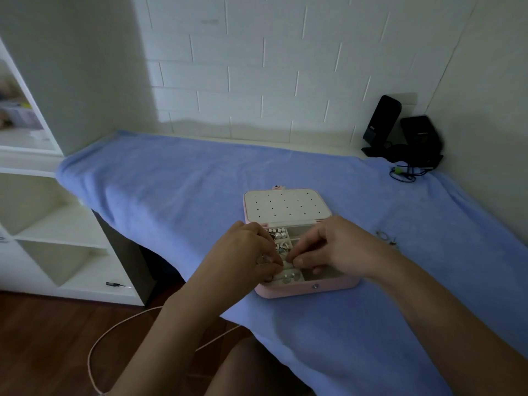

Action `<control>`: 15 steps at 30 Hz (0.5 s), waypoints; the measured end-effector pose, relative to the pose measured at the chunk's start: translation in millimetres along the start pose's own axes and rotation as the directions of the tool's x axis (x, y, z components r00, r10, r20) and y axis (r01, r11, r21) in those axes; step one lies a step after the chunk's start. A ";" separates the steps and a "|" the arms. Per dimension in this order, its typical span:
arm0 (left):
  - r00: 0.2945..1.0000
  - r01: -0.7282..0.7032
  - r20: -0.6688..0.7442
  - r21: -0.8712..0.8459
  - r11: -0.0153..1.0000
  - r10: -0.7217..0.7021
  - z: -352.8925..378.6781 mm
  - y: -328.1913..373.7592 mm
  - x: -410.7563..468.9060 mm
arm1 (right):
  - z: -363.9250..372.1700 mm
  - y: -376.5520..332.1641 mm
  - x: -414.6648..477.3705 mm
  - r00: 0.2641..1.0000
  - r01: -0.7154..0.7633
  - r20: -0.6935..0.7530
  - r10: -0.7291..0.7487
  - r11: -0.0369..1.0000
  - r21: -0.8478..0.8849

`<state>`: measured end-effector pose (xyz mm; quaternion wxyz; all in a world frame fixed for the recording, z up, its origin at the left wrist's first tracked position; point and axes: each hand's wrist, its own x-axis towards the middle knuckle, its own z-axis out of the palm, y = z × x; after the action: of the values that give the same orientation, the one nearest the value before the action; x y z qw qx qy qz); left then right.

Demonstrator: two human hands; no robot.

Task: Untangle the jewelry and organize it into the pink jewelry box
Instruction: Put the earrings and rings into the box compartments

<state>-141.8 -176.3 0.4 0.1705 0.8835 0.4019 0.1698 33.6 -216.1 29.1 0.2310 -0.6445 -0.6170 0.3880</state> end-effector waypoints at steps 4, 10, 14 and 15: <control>1.000 0.002 0.021 -0.002 1.000 -0.002 -1.2 -0.2 0.1 | 0.9 -0.9 -0.9 0.999 -0.034 0.026 0.034 0.999 -0.004; 1.000 -0.006 0.007 -0.027 1.000 0.006 0.4 -2.7 0.2 | 1.3 -4.6 -1.4 0.998 -0.057 0.021 0.057 0.998 0.013; 1.000 -0.006 0.002 -0.036 0.999 0.006 1.3 -4.0 -0.5 | 1.8 -7.1 -0.4 0.997 -0.070 0.019 0.072 0.996 -0.060; 1.000 -0.007 -0.001 -0.042 0.999 0.007 1.3 -4.1 -0.6 | 1.8 -7.8 0.1 0.997 -0.076 0.015 0.078 0.993 -0.094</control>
<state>-144.3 -174.4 -2.6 0.1883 0.8810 0.3952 0.1792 27.4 -215.3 34.1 0.1799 -0.6744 -0.6111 0.3735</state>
